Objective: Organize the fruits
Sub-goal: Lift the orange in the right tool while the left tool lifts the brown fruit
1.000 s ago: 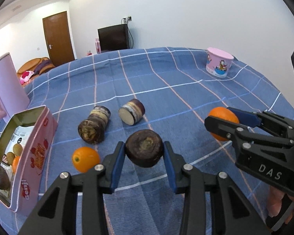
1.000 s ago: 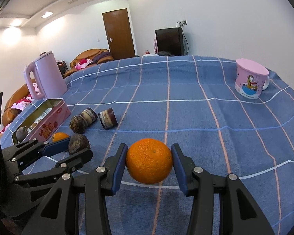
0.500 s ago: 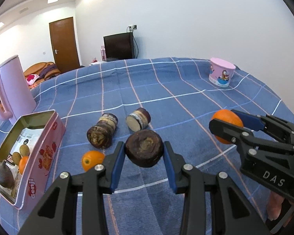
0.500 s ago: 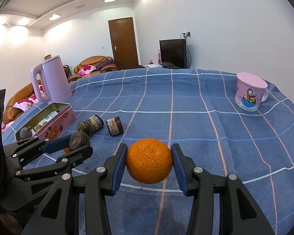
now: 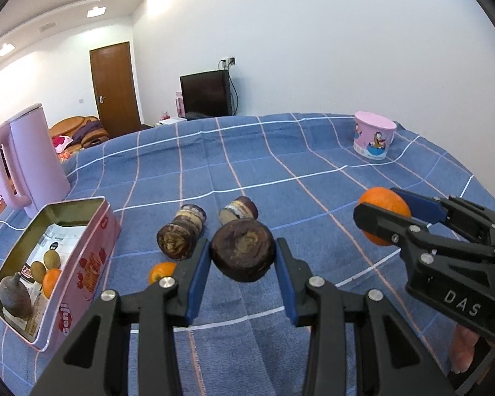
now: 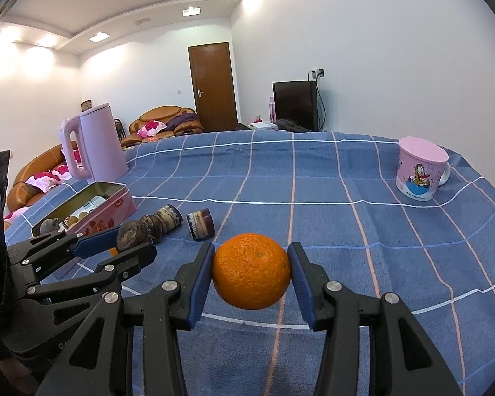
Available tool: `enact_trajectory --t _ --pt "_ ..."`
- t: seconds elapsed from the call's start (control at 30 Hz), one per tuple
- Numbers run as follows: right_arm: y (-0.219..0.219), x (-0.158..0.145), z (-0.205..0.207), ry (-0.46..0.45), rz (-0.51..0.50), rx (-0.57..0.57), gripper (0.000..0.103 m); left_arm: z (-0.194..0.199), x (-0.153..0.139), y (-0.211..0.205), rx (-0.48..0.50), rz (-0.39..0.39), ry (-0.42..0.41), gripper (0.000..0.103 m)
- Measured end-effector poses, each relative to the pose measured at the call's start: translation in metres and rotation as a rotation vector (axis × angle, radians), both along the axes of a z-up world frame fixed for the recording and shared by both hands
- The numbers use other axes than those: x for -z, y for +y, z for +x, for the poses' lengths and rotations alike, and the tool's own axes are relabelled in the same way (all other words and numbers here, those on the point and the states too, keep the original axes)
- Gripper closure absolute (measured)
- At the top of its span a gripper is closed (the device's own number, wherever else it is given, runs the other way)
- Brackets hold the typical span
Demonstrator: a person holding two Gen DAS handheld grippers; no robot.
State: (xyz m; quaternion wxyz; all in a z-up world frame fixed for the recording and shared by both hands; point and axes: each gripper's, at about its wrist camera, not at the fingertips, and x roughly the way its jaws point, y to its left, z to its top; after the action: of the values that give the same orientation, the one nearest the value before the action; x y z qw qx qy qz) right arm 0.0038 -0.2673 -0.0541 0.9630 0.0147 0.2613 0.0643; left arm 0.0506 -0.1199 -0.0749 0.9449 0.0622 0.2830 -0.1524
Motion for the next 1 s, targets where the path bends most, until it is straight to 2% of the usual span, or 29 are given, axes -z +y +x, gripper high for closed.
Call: enact_trajectory --t 1.0 --pt "0.003 -0.009 -0.016 -0.096 -0.015 -0.010 0.055 -0.020 -0.012 0.007 -0.019 -0.027 -0.126 0.062"
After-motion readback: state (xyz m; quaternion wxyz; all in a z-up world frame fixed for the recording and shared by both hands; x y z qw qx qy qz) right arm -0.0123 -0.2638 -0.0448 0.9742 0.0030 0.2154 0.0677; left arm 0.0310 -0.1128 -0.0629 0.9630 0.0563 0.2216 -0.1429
